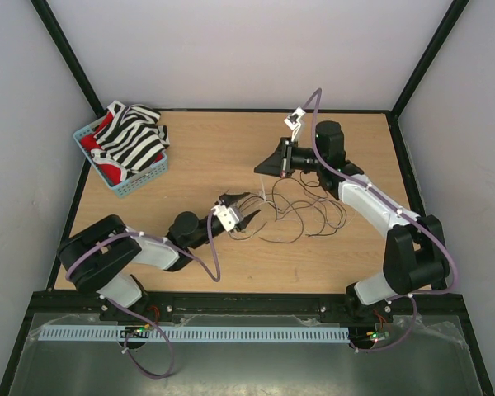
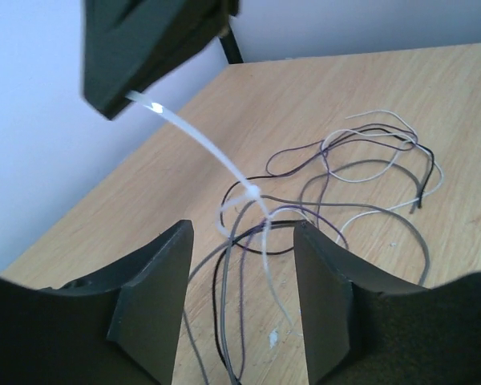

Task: Zip-tie the wires
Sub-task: Tie the cable at the center of the board.

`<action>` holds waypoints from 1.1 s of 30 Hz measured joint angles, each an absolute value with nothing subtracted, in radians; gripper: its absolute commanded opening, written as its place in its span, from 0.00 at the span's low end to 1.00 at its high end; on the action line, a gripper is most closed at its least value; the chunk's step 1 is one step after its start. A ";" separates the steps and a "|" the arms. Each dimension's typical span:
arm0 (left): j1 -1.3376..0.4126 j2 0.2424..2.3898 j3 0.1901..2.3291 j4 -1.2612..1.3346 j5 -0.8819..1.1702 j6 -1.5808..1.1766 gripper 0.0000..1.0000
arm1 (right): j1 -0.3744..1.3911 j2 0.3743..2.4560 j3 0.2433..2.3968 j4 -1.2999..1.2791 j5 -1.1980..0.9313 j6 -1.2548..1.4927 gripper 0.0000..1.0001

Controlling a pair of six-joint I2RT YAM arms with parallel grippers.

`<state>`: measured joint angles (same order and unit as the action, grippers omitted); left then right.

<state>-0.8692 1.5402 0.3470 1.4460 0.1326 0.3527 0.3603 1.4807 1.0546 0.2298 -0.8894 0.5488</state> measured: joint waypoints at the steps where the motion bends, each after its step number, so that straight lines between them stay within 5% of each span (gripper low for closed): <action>1: -0.861 1.538 0.348 1.446 0.132 0.345 0.59 | 0.360 1.481 1.047 0.229 -0.892 0.550 0.00; 9: -0.811 1.547 0.445 1.446 0.156 0.279 0.60 | 0.363 1.472 0.998 0.244 -0.911 0.578 0.00; 21: -0.780 1.620 0.527 1.472 0.223 0.170 0.34 | 0.368 1.448 0.958 0.270 -0.911 0.613 0.00; 25: -0.773 1.631 0.527 1.491 0.231 0.133 0.35 | 0.367 1.446 0.956 0.271 -0.908 0.625 0.00; 33: -0.769 1.685 0.537 1.522 0.280 0.044 0.55 | 0.367 1.445 0.949 0.280 -0.894 0.645 0.00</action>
